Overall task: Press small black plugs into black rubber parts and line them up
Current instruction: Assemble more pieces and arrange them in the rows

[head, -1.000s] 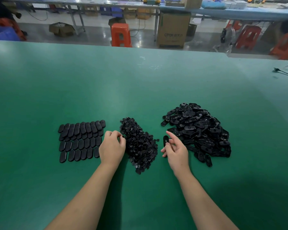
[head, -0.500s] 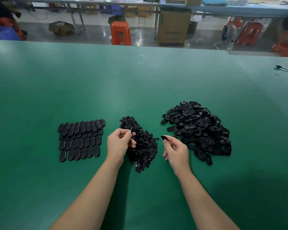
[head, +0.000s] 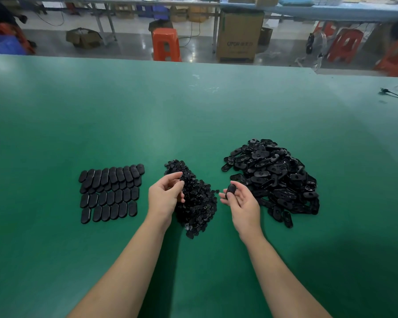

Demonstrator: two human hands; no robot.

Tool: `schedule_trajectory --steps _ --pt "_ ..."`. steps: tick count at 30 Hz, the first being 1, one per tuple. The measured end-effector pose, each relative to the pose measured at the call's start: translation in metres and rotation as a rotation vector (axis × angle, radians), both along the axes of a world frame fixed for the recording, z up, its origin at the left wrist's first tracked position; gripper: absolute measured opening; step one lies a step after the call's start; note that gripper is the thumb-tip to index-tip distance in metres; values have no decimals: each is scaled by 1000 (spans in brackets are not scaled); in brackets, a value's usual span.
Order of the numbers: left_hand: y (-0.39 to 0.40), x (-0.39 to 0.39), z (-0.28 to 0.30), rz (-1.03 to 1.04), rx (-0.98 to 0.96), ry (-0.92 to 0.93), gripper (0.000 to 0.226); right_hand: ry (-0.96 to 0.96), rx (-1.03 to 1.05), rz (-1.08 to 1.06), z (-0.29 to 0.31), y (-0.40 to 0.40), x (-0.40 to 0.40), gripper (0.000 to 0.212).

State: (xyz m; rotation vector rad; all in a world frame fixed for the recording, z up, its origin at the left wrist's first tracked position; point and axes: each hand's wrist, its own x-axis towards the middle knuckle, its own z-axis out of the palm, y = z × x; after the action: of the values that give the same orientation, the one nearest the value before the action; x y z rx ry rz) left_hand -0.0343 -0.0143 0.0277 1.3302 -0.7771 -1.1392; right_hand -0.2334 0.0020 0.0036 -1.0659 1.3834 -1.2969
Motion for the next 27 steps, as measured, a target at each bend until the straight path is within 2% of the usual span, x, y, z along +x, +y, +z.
schedule_trajectory --steps 9,12,17,27 --pt "-3 -13 8 -21 5 41 8 -56 3 -22 1 0 0 16" --pt "-3 -18 8 -41 6 31 11 -85 18 -18 1 -1 -1 13" --pt "-3 -24 7 -93 11 -4 19 -89 19 -6 1 -1 1 20" --pt "-1 -35 12 -145 16 54 12 -93 6 -16 4 -1 2 12"
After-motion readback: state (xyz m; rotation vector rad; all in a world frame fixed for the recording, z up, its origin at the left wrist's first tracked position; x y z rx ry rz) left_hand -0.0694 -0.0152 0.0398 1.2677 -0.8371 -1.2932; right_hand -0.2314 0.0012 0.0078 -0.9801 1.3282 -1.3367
